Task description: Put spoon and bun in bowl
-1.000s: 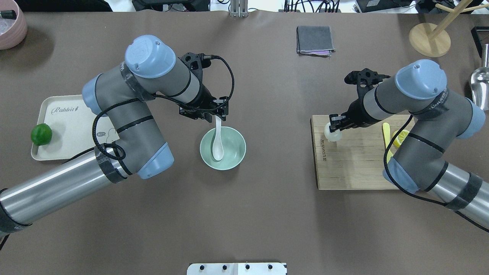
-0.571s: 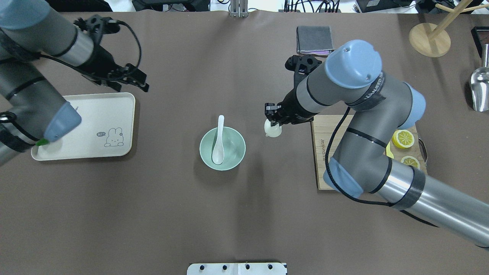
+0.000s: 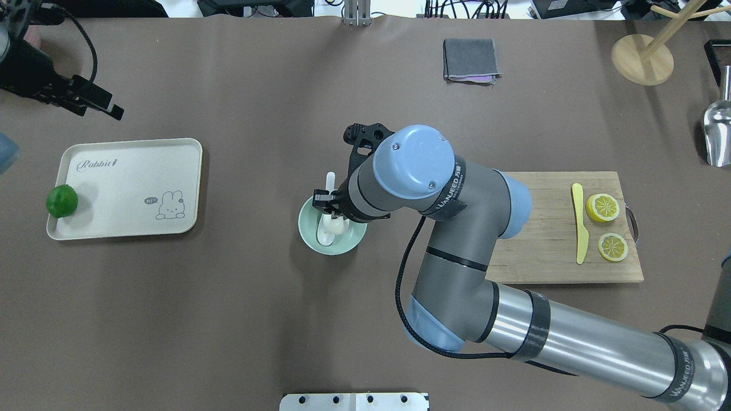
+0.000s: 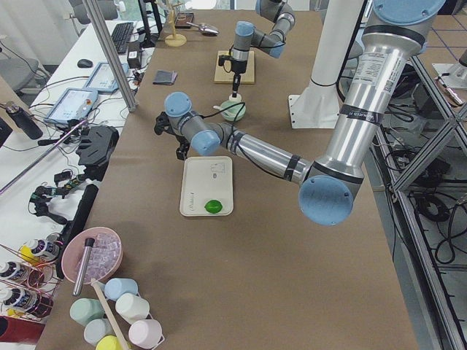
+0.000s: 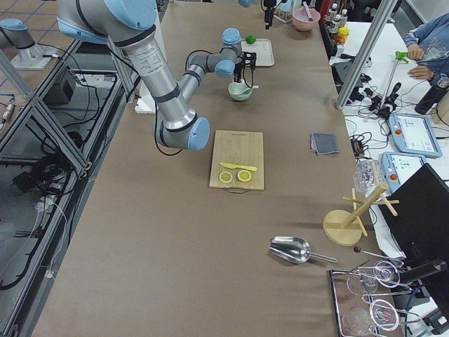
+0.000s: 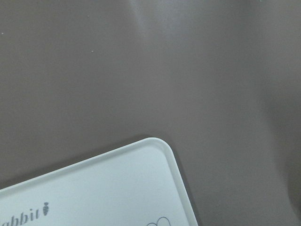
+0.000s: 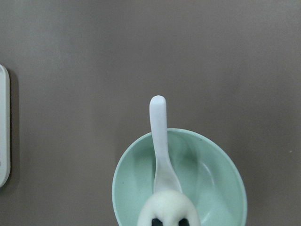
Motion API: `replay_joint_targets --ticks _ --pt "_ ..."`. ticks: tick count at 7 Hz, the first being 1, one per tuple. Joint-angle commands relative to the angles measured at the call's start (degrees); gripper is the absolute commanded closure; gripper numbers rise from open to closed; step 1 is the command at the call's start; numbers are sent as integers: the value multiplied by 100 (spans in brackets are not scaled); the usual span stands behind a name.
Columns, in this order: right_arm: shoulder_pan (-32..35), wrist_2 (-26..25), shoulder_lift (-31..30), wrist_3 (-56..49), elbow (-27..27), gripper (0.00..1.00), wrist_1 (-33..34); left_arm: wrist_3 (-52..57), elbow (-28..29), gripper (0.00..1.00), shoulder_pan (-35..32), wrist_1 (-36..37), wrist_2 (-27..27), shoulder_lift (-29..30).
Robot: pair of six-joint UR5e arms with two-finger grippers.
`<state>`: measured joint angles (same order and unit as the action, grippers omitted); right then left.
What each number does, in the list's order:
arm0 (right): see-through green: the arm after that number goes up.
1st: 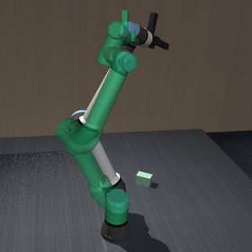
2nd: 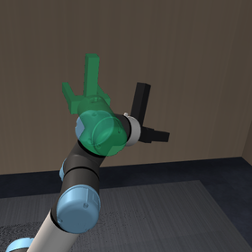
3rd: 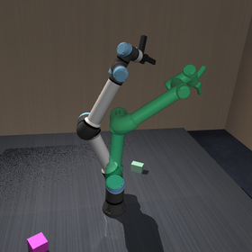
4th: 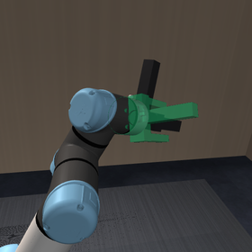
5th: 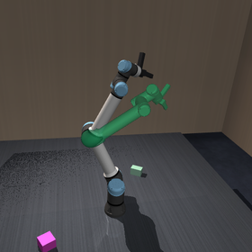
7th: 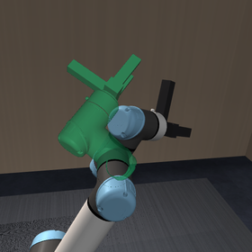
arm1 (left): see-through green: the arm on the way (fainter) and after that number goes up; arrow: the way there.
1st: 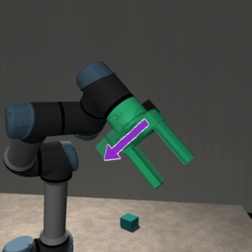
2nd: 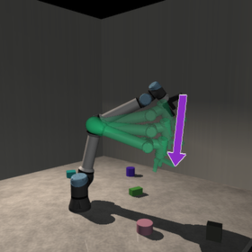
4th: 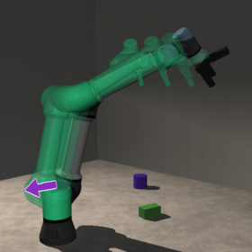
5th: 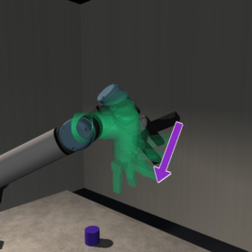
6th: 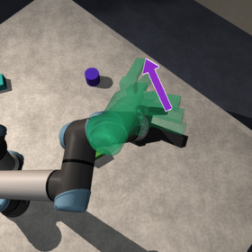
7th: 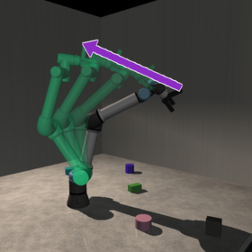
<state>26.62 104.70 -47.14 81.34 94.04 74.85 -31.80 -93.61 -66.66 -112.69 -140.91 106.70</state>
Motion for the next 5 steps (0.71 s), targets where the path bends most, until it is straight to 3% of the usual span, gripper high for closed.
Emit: replay_joint_targets --ticks 1,3,5 --pt "-51 -90 109 162 -132 0 -14 42 1 1 -23 1 -6 -35" --pt "97 15 -379 110 366 0 3 69 -8 1 -31 -8 2 -105" --pt "1042 837 -1652 -517 1079 0 -5 347 -35 1 -198 -8 133 -263"
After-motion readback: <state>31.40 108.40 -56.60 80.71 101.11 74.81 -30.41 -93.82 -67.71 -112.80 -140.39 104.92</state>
